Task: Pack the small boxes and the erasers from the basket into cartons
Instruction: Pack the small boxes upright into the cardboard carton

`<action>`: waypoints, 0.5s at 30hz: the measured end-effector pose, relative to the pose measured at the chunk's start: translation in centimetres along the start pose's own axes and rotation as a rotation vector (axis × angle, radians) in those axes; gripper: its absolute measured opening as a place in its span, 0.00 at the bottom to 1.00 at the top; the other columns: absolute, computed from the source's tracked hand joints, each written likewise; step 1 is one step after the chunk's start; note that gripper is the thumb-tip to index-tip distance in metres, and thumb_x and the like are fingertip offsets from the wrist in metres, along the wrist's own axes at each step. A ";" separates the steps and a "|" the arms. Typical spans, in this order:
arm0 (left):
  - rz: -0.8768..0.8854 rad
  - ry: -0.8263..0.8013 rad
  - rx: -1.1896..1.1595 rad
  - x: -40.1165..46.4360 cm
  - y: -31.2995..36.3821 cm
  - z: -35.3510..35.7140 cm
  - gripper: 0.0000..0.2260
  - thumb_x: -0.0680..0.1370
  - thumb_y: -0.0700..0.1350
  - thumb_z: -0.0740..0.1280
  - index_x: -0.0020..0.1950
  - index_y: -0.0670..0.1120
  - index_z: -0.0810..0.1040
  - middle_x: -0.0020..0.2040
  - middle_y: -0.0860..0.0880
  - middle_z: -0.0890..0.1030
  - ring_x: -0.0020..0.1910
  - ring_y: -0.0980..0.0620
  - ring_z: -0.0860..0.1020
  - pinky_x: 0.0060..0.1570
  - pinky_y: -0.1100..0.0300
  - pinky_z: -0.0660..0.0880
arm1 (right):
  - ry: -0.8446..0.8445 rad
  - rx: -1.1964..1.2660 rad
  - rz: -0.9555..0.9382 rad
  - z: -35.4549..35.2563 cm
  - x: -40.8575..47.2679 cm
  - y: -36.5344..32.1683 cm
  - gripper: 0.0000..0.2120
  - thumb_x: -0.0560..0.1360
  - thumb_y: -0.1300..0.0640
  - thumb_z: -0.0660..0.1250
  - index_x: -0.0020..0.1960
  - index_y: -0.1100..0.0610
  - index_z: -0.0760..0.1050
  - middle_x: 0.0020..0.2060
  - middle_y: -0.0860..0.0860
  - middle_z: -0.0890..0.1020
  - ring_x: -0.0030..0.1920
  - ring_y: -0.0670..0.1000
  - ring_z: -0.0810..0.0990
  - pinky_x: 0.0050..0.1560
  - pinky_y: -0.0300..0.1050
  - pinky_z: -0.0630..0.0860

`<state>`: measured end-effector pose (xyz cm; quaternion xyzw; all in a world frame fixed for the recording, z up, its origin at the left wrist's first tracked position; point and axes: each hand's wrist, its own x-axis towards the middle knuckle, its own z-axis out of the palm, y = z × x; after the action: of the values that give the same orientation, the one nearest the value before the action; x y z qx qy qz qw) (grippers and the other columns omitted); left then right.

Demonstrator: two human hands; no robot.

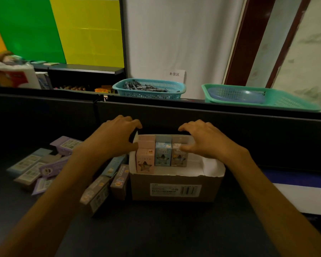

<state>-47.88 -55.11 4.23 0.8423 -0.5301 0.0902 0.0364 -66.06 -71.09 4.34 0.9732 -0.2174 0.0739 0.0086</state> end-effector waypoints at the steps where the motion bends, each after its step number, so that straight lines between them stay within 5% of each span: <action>1: -0.024 -0.002 0.002 -0.6 -0.6 -0.3 0.28 0.74 0.54 0.68 0.71 0.56 0.61 0.67 0.51 0.68 0.66 0.50 0.66 0.58 0.53 0.69 | -0.008 -0.004 -0.011 -0.2 0.0 -0.6 0.29 0.75 0.44 0.67 0.72 0.48 0.61 0.68 0.49 0.69 0.68 0.51 0.65 0.66 0.47 0.63; 15: -0.190 -0.102 -0.017 -7.8 -12.0 0.5 0.28 0.72 0.56 0.69 0.69 0.57 0.63 0.66 0.51 0.69 0.63 0.50 0.69 0.57 0.52 0.70 | 0.068 0.029 -0.175 -1.7 2.7 -12.2 0.25 0.77 0.45 0.64 0.72 0.47 0.64 0.67 0.49 0.71 0.67 0.51 0.66 0.65 0.49 0.65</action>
<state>-40.33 -43.01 2.66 0.8919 -0.4499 0.0389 0.0252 -58.74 -61.13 6.62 0.9855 -0.1299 0.1092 0.0082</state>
